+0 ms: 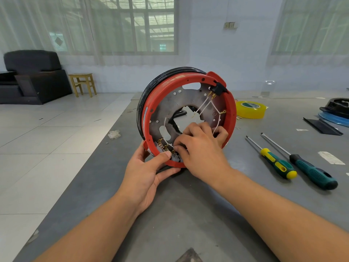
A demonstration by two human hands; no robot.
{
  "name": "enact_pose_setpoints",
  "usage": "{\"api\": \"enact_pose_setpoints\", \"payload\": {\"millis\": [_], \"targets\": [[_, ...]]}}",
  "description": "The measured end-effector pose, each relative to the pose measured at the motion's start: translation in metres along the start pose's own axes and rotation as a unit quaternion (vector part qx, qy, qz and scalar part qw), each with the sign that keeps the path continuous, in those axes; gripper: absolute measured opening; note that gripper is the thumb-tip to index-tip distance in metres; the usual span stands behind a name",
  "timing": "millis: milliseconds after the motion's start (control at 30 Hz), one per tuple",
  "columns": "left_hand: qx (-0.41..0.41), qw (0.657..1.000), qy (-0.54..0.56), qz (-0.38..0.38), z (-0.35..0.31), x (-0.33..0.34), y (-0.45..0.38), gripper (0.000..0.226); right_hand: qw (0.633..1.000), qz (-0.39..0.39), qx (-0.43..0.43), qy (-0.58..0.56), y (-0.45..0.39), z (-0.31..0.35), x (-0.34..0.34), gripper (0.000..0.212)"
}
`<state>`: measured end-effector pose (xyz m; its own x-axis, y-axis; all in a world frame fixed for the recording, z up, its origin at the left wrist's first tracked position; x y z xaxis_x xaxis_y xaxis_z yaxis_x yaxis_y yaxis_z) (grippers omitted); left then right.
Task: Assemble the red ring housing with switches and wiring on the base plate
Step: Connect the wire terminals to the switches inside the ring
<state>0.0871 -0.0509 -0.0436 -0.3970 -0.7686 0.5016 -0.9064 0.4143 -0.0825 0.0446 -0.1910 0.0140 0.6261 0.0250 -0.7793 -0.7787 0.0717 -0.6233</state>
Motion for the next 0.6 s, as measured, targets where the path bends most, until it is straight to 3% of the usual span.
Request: {"api": "enact_pose_setpoints", "payload": {"millis": [600], "targets": [[-0.004,1.000,0.006,-0.008,-0.0002,0.0009,0.0007,0.046,0.999,0.010,-0.041,0.011,-0.0018,-0.0017,0.0005,0.017]]}}
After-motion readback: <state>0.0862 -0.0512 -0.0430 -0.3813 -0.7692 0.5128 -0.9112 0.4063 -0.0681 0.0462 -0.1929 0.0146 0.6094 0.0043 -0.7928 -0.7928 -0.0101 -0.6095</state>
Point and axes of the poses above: each hand's wrist, its own y-axis away from the middle knuckle, its own x-axis out of the palm, z = x × y, the point moved 5 cm from there along -y, towards the middle knuckle, and after that the axes turned 1 degree about z, right-handed, at the moved point
